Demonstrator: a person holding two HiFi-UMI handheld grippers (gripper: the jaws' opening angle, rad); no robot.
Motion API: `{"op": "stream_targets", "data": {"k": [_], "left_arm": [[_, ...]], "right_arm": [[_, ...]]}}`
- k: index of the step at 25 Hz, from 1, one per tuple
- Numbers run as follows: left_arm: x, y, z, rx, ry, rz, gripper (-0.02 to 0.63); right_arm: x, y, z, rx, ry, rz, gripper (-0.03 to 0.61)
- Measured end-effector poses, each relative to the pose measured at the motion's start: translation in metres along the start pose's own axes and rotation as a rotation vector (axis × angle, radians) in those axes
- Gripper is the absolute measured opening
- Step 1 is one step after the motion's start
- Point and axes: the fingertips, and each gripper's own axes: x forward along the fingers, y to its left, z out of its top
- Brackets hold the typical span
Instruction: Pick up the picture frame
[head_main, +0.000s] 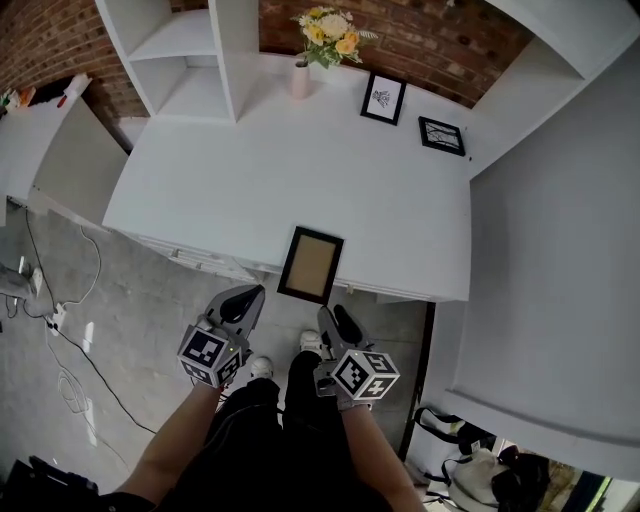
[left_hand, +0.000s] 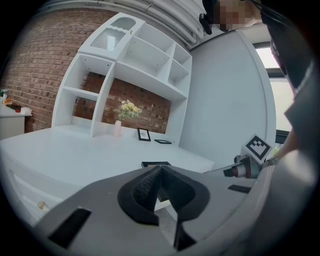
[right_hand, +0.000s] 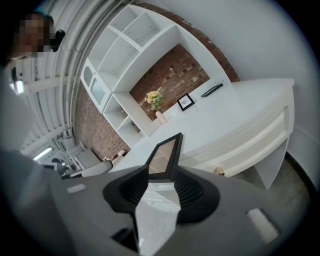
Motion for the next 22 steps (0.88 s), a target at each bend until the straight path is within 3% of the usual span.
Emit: {"op": "stream_targets", "data": {"k": [10,22], "left_arm": [[0.019,0.005,-0.005,0.023,0.025,0.037,0.009],[0.020,0.015,-0.018,-0.018,0.051,0.101,0.009]], "right_arm": [[0.027,-0.013,0.001,0.211,0.024,0.067,0.186],[0.053,-0.012,-0.005,0.362,0.076,0.170,0.184]]}}
